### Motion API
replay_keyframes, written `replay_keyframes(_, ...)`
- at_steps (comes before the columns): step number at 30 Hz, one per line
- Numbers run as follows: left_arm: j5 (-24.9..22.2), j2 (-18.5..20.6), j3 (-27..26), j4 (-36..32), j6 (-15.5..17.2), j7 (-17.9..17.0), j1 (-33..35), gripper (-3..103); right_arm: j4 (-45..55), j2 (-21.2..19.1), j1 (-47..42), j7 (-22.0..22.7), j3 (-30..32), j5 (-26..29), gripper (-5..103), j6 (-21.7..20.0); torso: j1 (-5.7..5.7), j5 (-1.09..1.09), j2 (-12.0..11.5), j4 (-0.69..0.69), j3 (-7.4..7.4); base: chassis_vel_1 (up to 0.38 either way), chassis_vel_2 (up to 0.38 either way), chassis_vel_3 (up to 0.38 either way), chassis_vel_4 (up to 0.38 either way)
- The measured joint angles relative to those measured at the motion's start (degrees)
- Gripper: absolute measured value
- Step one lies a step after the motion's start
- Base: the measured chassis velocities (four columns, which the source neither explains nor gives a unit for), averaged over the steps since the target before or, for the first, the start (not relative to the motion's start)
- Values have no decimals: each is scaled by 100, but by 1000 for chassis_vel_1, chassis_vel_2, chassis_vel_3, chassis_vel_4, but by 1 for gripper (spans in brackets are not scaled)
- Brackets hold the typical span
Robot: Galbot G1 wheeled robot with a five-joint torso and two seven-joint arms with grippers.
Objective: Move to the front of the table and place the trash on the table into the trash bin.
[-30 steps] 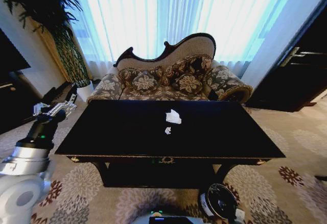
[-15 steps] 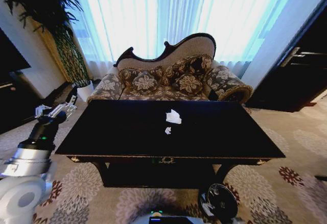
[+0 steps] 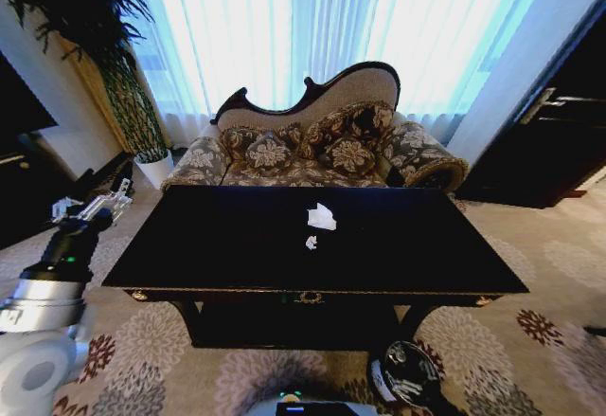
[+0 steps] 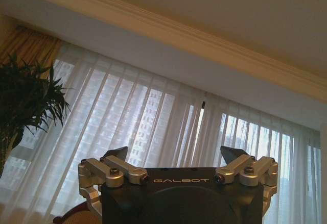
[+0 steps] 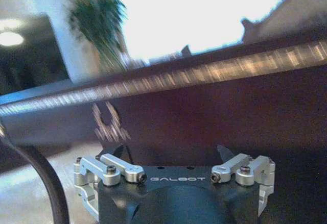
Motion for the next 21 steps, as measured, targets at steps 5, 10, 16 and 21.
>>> replay_keyframes(5, 26, 19, 30, 0, 4, -4, -9, 100, 859, 103, -130, -340, 261, 384, 100, 75, 0, 1, 0, 0, 0, 0, 0, 0, 0)
replay_keyframes(10, 21, 39, 9, 0, 6, -5, -10, 100, 1554, 140, -135, 17, 472, 503, 100, -41, 0, 0, 0, 0, 0, 0, 0, 0, 0)
replay_keyframes(16, -187, 97, -181, 0, 10, -39, 18, 100, 2681, 151, -68, 1074, 696, 664, 100, -384, 0, 0, 0, 0, 0, 0, 0, 0, 0)
replay_keyframes(21, -322, 124, -299, 0, 43, -63, 9, 100, 3800, -140, 183, 3176, 792, 335, 100, -1406, 0, -1, 0, 0, 0, 0, 0, 0, 0)
